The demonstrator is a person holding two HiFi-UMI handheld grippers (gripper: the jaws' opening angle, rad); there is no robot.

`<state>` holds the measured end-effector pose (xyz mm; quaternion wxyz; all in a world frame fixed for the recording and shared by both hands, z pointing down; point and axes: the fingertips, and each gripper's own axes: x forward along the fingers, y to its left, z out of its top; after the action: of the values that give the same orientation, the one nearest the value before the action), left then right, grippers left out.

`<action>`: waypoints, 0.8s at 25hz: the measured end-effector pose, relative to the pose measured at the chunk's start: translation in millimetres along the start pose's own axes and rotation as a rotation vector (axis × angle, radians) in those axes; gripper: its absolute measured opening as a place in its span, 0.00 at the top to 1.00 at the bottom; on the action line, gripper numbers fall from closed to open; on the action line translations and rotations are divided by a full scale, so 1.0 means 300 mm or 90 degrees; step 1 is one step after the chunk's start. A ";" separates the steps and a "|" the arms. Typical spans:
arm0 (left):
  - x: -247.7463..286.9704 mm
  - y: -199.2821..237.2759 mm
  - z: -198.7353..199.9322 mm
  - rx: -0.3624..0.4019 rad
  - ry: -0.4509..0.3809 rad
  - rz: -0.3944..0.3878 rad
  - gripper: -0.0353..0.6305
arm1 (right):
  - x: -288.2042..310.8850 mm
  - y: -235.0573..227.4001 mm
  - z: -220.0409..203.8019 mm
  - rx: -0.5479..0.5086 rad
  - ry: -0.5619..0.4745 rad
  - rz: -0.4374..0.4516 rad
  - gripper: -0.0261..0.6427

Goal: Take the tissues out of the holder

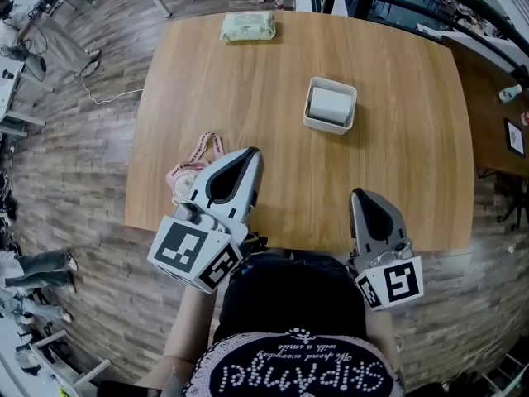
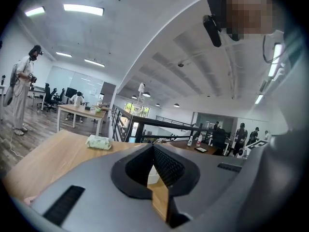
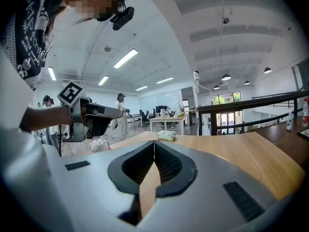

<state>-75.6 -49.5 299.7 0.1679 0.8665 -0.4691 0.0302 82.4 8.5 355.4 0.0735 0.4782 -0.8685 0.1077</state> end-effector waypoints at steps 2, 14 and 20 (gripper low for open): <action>-0.004 0.007 0.008 -0.004 -0.006 0.006 0.94 | 0.000 0.001 -0.001 0.003 -0.001 0.006 0.94; -0.050 0.019 0.000 -0.015 -0.009 0.024 0.94 | -0.030 -0.025 -0.006 0.000 -0.006 -0.015 0.94; -0.034 -0.007 -0.013 -0.022 -0.005 0.012 0.94 | 0.003 -0.055 0.006 -0.026 0.000 0.010 0.94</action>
<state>-79.1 -39.0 300.7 0.1809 0.8590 -0.4786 0.0202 96.0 -1.2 355.9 0.0822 0.4701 -0.8741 0.0905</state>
